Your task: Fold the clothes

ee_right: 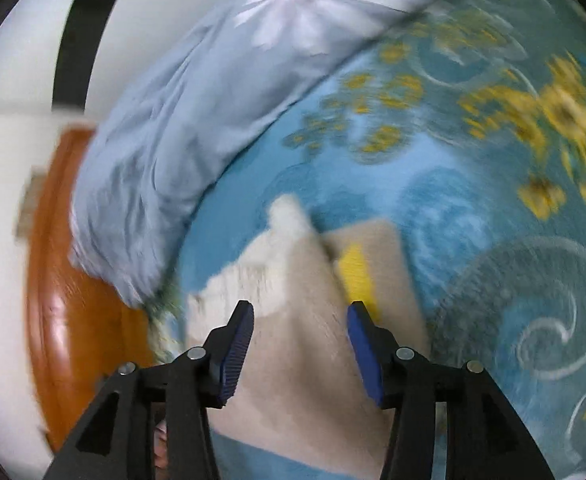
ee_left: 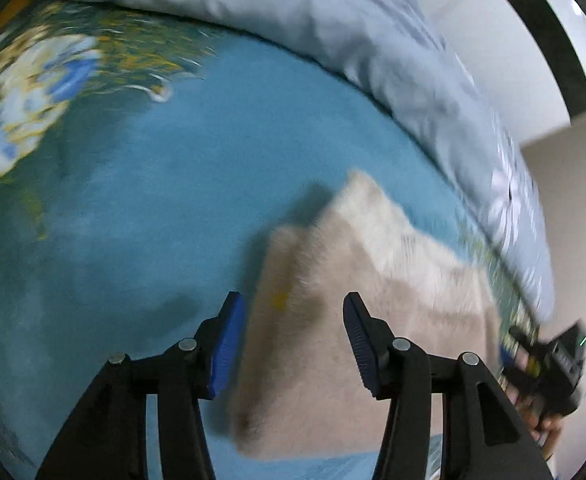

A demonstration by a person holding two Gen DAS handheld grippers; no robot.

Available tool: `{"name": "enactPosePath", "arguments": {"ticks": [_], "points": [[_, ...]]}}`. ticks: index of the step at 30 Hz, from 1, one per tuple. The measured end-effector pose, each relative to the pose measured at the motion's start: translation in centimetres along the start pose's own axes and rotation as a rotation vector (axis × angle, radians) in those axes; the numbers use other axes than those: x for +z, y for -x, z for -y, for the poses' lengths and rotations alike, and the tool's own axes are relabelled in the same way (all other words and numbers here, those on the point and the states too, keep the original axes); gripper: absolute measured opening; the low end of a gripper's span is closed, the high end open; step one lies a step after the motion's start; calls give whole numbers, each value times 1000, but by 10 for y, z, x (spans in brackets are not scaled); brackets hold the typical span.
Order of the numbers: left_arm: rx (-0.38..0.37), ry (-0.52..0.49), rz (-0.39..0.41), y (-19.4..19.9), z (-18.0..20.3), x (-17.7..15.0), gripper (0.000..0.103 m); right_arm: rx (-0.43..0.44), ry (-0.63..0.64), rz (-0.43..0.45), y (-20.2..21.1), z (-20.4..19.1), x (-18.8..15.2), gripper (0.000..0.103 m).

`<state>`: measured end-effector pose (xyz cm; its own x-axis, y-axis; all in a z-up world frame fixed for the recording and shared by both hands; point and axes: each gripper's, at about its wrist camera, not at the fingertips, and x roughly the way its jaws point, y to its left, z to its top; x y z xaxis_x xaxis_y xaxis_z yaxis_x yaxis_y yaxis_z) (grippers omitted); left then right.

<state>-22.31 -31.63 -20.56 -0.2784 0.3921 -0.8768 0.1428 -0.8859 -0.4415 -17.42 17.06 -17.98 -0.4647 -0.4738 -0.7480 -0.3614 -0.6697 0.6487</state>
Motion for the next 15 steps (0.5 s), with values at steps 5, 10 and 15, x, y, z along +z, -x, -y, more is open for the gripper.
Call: {"name": "enactPosePath", "arguments": {"ticks": [5, 10, 15], "points": [[-9, -22, -57, -20, 12, 2, 48, -223, 256, -56, -26, -29, -6, 51], [49, -76, -46, -9, 22, -5, 12, -217, 201, -60, -23, -27, -8, 15], [-50, -19, 4, 23, 9, -14, 11, -82, 122, -2, 11, -32, -12, 13]]}}
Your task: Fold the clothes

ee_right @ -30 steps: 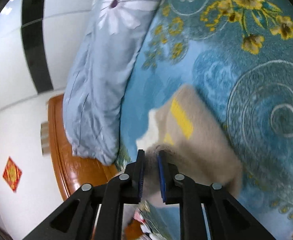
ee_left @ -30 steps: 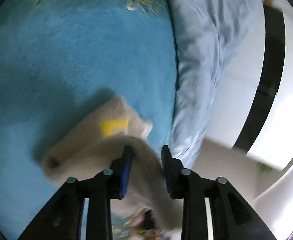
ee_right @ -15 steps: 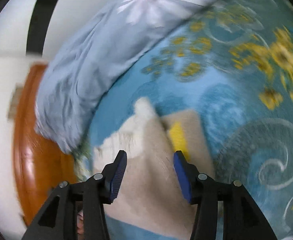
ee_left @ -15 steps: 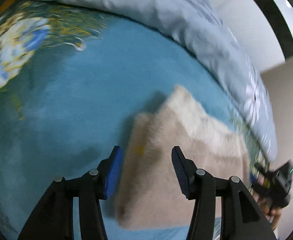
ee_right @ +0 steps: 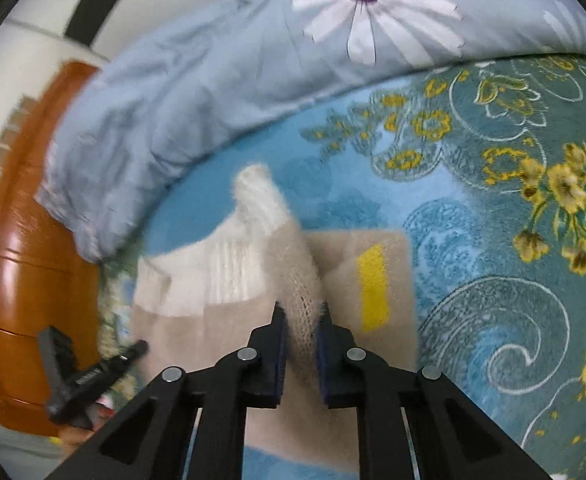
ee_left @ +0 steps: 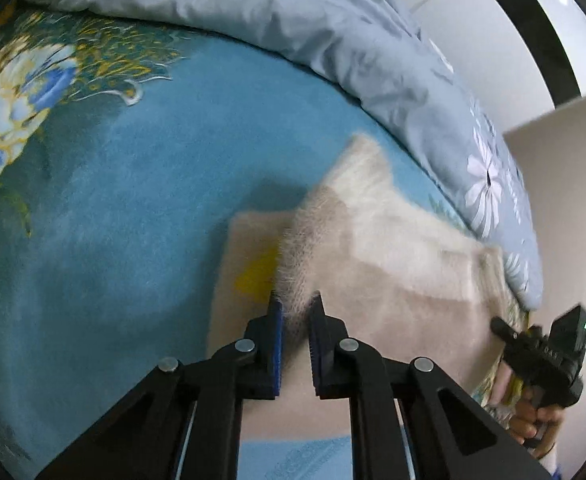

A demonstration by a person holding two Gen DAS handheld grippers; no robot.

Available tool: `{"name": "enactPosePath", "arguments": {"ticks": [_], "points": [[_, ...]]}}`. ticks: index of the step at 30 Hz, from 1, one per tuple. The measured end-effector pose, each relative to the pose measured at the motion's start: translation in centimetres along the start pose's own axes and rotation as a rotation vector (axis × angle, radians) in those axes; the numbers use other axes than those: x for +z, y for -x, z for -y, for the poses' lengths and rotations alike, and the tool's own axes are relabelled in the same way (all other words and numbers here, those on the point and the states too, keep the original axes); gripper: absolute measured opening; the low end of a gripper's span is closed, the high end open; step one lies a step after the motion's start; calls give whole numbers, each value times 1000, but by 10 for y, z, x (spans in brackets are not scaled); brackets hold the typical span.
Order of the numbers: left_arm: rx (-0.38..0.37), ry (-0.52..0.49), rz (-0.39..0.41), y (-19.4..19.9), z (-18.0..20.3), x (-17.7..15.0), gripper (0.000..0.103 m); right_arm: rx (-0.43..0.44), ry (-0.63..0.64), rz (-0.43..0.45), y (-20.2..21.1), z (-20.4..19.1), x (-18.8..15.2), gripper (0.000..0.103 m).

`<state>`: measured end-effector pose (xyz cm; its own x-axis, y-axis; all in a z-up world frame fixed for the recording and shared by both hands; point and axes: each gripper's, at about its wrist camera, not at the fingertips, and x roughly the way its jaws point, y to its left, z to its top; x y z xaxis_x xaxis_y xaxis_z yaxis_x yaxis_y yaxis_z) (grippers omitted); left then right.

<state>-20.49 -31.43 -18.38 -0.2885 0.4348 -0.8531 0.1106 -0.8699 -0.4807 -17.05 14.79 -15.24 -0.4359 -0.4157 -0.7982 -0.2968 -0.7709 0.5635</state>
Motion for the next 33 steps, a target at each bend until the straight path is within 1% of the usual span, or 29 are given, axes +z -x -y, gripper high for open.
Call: {"name": "enactPosePath", "arguments": {"ticks": [2, 4, 5, 7, 8, 9, 10, 11, 12, 13, 14, 15, 16, 18, 21, 23, 25, 28, 29, 30, 31, 33], "points": [[14, 21, -17, -9, -9, -3, 11, -15, -12, -3, -1, 6, -3, 13], [33, 50, -73, -29, -17, -5, 11, -50, -23, -35, -14, 16, -7, 13], [48, 51, -82, -35, -18, -7, 12, -54, -40, -48, -21, 21, -8, 13], [54, 19, -55, -32, -13, -8, 12, -56, -75, -66, -33, 29, -11, 15], [49, 10, -39, -28, -11, -9, 12, -29, -92, -44, -30, 30, -10, 17], [40, 2, -12, -22, -10, -10, 16, -7, -105, -20, -26, 31, -10, 17], [47, -4, 3, -17, -11, -11, 22, 9, -112, 8, -21, 31, -11, 19], [55, -11, 17, -12, -11, -11, 26, 6, -107, 43, -14, 31, -13, 21], [62, -16, 20, -9, -12, -12, 35, 0, -100, 78, -8, 31, -14, 24], [71, -16, 23, -5, -14, -12, 41, -16, -86, 115, 0, 30, -16, 34], [84, -22, 27, -1, -15, -13, 42, -24, -81, 144, 7, 30, -17, 43], [97, -29, 30, 3, -16, -14, 43, -24, -90, 157, 13, 31, -18, 57], [109, -35, 29, 5, -20, -12, 46, -25, -96, 165, 18, 32, -18, 59], [116, -42, 9, 10, -26, -13, 47, -37, -86, 147, 23, 32, -19, 60], [131, -48, 50, 11, -20, -13, 47, -70, -44, 97, 20, 28, -23, 60], [118, -34, 70, 9, -25, -17, 47, -92, 9, 74, 12, 24, -30, 60], [110, -28, 94, 8, -24, -18, 47, -95, 37, 84, 9, 20, -37, 60], [108, -58, 112, 3, -17, -12, 48, -104, 69, 117, 7, 15, -42, 60], [101, -71, 103, -2, -14, -9, 49, -103, 70, 122, 5, 16, -42, 60], [84, -84, 80, -9, -12, -6, 55, -100, 69, 125, 4, 18, -41, 60], [75, -85, 61, -14, -14, -5, 58, -91, 55, 115, 0, 20, -40, 60], [54, -78, 22, -24, -18, -3, 59, -76, 13, 91, -10, 29, -39, 60]]}}
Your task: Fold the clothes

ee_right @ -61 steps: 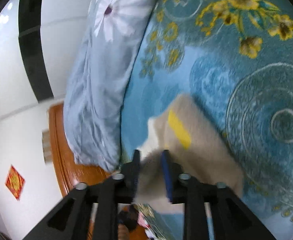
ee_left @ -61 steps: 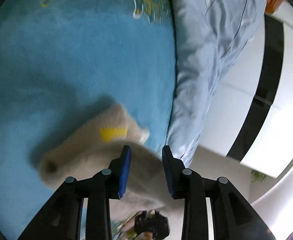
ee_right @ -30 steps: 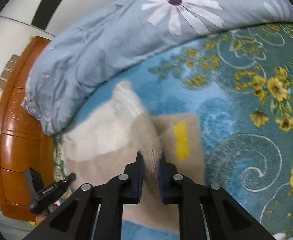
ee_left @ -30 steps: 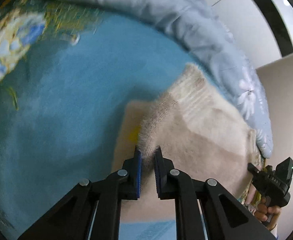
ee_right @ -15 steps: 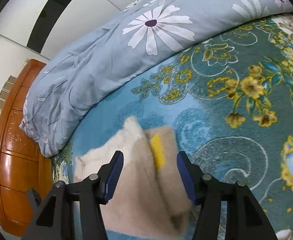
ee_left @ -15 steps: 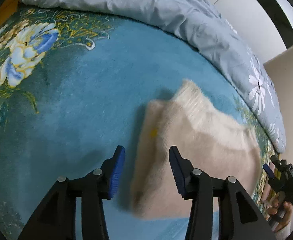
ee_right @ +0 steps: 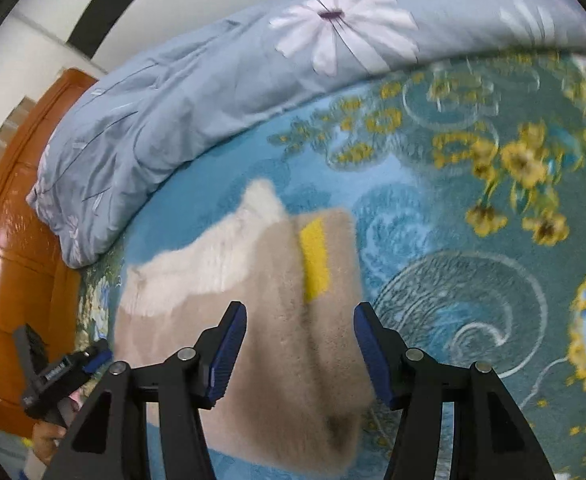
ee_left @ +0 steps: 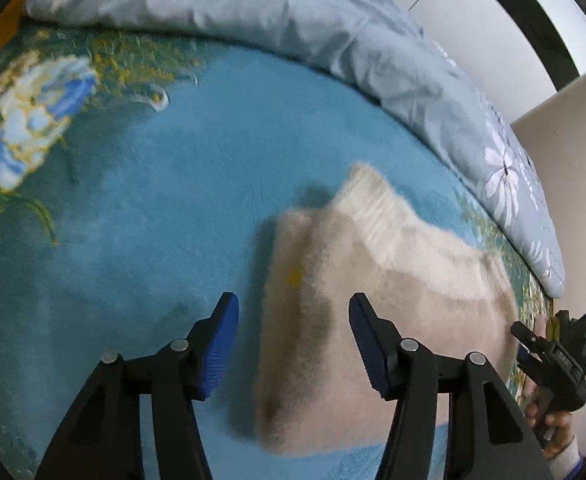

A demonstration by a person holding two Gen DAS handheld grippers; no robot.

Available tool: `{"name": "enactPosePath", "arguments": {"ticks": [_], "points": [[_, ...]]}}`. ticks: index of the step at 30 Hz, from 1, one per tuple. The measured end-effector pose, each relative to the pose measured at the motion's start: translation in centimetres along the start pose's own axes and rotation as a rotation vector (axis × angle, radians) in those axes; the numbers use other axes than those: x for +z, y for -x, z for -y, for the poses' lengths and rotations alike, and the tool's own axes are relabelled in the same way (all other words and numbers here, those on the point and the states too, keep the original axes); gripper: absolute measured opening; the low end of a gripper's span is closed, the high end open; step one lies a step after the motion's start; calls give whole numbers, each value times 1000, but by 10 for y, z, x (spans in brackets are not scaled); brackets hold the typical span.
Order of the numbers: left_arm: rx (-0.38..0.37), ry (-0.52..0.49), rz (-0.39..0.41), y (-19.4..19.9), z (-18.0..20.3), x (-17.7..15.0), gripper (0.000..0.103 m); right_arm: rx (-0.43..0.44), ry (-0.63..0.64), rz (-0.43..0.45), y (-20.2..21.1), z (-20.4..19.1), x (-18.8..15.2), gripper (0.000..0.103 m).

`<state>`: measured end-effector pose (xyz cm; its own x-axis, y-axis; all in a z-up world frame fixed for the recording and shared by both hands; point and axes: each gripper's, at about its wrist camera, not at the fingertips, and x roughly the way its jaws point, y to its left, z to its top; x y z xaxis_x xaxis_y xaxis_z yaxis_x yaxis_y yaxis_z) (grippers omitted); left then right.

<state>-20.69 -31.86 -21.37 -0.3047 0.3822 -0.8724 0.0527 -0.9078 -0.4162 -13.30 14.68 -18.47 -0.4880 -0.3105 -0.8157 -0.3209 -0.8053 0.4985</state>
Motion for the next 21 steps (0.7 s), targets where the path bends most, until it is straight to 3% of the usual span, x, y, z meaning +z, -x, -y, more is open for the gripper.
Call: {"name": "enactPosePath", "arguments": {"ticks": [4, 7, 10, 13, 21], "points": [[-27, 34, -32, -17, -12, 2, 69, 45, -94, -23, -15, 20, 1, 63], [-104, 114, -81, -32, -26, 5, 71, 104, -147, -58, -27, 31, 3, 64], [-203, 137, -108, -43, -27, 10, 71, 147, -161, -78, -34, 37, 6, 65], [-252, 148, -156, -58, -23, 17, 71, 174, -163, -93, -41, 39, 10, 65], [-239, 161, -175, -69, -16, 27, 69, 182, -188, -132, -50, 38, 14, 65]]}}
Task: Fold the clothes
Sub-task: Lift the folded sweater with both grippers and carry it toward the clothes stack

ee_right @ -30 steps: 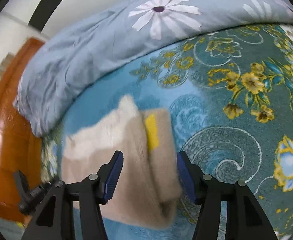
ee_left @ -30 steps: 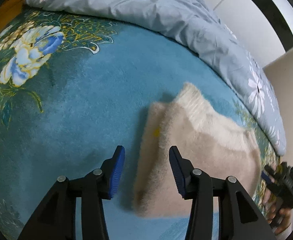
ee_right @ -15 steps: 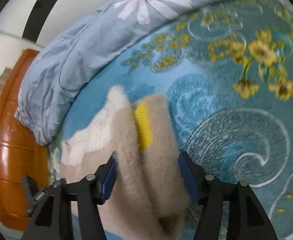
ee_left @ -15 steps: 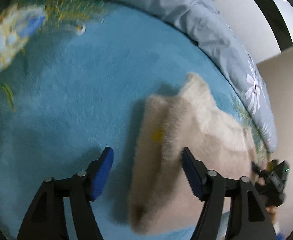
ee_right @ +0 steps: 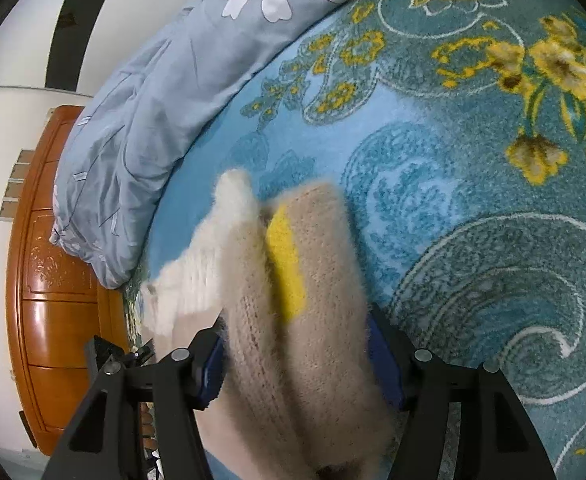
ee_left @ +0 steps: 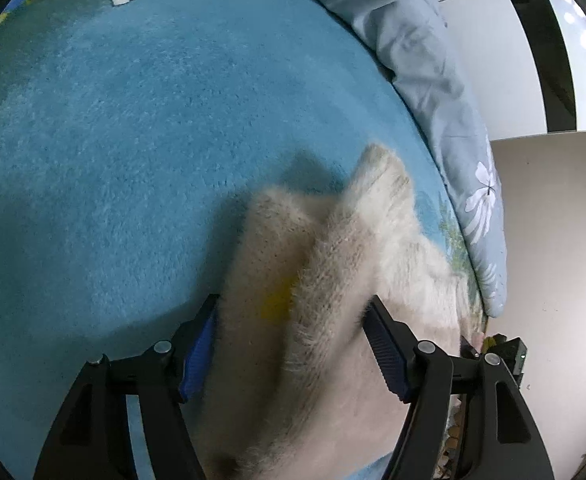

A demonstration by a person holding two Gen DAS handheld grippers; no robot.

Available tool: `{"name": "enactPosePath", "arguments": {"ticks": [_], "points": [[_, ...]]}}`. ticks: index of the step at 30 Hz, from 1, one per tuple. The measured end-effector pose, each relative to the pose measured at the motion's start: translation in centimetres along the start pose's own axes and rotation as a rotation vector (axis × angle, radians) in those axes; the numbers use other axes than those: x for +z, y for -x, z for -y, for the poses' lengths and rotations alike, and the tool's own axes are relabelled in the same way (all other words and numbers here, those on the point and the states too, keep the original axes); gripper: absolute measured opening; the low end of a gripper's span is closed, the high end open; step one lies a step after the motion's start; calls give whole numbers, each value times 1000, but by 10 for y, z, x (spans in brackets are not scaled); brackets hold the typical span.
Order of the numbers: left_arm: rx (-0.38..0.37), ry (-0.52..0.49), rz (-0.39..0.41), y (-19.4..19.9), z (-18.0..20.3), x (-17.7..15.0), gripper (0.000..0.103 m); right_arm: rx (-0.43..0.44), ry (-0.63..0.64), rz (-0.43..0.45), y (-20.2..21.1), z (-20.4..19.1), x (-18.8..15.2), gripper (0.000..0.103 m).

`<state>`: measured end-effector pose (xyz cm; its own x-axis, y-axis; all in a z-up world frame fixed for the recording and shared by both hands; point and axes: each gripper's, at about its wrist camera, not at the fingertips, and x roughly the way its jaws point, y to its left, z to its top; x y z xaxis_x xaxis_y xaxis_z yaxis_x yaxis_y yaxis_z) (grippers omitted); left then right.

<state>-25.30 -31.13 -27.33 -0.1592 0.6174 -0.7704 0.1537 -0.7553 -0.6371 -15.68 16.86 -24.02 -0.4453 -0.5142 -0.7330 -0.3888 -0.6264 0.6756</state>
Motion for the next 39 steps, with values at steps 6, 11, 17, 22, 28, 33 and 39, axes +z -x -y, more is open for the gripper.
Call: {"name": "enactPosePath", "arguments": {"ticks": [6, 11, 17, 22, 28, 33, 39], "points": [[85, 33, 15, 3, 16, -1, 48, -57, -50, -7, -2, -7, -1, 59], [149, 51, 55, 20, 40, -10, 35, -70, -82, -25, 8, -16, -1, 40], [182, 17, 48, 41, 81, -45, 30, -17, -18, -58, 47, -33, -15, 33], [174, 13, 32, 60, 109, -101, 29, -4, 8, -79, 98, -31, -33, 33], [127, 6, 43, 85, 148, -148, 29, 7, 49, -74, 172, -29, -46, 33], [80, -69, 67, 112, 202, -162, 29, 16, 84, -1, 240, -45, -53, 32], [-26, -238, 99, 160, 267, -177, 29, 18, 80, 148, 330, -72, -72, 32]]}}
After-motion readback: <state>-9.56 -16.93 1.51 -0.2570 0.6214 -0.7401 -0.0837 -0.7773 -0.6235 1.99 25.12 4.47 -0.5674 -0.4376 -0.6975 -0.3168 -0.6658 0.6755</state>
